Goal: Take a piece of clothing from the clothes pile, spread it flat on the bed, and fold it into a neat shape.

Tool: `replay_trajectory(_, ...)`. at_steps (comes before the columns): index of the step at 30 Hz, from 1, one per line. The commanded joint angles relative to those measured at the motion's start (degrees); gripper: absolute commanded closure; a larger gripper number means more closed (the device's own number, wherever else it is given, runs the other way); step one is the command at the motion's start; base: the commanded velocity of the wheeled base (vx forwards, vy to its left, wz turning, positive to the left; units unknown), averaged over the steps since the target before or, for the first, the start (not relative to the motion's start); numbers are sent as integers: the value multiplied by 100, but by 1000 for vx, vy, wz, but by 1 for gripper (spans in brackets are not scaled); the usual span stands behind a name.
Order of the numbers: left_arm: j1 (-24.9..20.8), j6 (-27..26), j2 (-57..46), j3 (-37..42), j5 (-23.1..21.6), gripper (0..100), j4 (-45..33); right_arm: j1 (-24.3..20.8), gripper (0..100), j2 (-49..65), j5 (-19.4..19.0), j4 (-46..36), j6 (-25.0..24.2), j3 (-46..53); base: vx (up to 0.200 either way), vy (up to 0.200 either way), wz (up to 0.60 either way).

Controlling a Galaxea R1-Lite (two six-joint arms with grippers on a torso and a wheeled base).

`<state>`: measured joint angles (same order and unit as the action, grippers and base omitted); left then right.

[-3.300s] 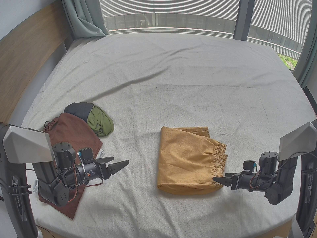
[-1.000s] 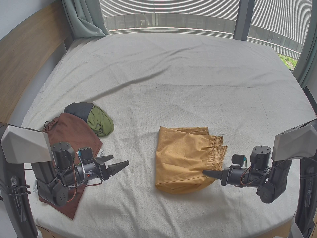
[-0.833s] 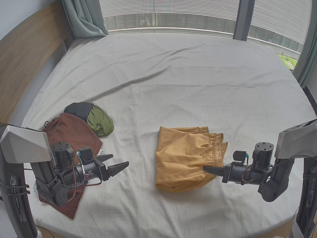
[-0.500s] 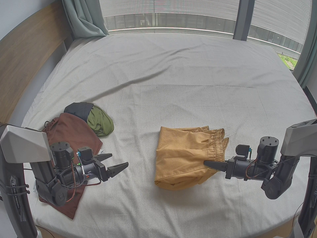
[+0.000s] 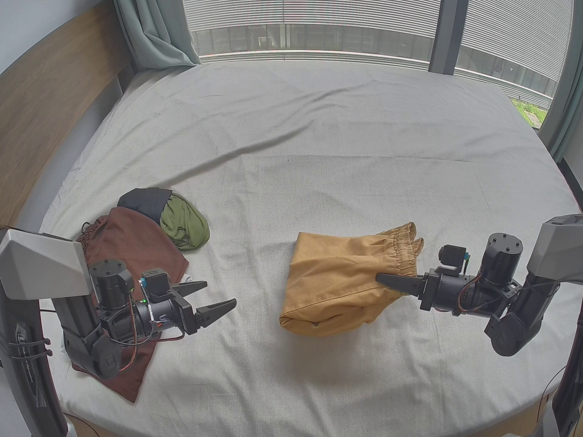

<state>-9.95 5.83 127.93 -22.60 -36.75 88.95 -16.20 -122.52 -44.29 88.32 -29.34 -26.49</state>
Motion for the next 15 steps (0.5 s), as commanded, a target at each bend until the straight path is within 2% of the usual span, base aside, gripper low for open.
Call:
replay_trajectory(1, 2, 6, -22, 1, 2, 0, 8, 21, 100, 184, -71, 1, -98, -163, 0, 0, 0)
replay_trajectory(9, 2, 6, -14, -7, 2, 0, 8, 56, 100, 211, -265, 1, -318, -559, 0, 0, 0)
replay_trajectory(15, 2, 6, -14, -7, 2, 0, 8, 64, 100, 202, -440, 1, -748, -1007, 0, 0, 0)
